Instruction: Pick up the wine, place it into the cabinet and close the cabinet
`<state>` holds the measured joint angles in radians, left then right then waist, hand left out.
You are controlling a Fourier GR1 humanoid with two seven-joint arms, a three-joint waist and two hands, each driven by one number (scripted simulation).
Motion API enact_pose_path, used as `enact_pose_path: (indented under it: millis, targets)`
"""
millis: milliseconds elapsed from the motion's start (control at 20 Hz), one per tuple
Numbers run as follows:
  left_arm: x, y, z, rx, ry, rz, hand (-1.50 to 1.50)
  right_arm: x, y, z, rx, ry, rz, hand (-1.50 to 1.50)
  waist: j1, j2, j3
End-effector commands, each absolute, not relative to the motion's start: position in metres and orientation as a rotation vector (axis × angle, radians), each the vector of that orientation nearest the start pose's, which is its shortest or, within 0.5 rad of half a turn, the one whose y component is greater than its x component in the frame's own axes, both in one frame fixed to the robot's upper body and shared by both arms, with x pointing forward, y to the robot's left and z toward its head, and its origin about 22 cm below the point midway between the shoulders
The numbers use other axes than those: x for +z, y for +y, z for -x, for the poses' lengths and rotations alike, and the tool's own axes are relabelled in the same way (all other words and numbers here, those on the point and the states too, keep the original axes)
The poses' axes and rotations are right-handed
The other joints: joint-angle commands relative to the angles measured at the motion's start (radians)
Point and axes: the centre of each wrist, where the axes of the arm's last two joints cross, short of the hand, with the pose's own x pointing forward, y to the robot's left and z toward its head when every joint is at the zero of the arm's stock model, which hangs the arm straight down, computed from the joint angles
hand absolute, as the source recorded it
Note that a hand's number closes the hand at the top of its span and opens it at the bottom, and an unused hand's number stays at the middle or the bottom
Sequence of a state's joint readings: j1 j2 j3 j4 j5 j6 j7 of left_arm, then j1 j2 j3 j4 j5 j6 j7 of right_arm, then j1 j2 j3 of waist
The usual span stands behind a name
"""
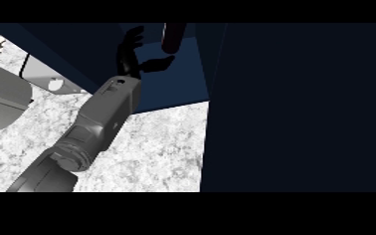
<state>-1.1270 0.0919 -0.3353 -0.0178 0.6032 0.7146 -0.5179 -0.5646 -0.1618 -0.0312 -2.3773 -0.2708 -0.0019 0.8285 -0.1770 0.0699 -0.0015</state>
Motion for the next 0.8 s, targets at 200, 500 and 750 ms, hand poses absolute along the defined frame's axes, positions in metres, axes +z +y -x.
enact_pose_path:
  millis: [200,500,750]
  targets:
    - [0.004,0.195,-0.426,0.034,-1.530,-0.669,-1.50,0.276,-0.200,-0.175,0.356,-2.022,-0.341,-1.50,0.011,-0.006,-0.004]
    - [0.015,0.189,-0.432,-0.027,-1.598,-0.654,-1.50,0.278,-0.201,-0.179,0.359,-2.024,-0.336,-1.50,0.025,-0.011,-0.003]
    - [0.022,0.190,-0.435,-0.147,-1.661,-0.471,-1.50,0.278,-0.201,-0.179,0.352,-2.033,-0.334,-1.50,0.051,-0.021,-0.002]
